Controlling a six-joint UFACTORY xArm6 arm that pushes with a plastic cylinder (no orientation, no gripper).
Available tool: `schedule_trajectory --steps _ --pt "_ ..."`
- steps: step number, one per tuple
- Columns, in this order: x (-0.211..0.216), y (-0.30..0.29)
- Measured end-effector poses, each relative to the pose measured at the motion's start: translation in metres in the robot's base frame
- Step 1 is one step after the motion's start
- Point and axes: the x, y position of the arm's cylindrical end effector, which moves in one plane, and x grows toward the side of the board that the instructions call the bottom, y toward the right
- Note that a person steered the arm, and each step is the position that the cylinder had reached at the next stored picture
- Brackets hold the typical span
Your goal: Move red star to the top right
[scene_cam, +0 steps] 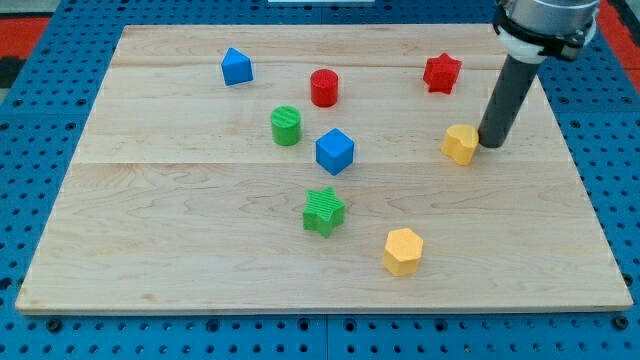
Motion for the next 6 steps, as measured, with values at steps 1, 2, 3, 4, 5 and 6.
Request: schedule_trajectory --steps 1,2,3,4,5,6 --pt "-0.021 0.0" --pt "-0.061 0.0" --pt "-0.086 -0.002" --pt "-0.08 -0.005" --pt "-0.049 -0.016" --pt "-0.051 -0.033"
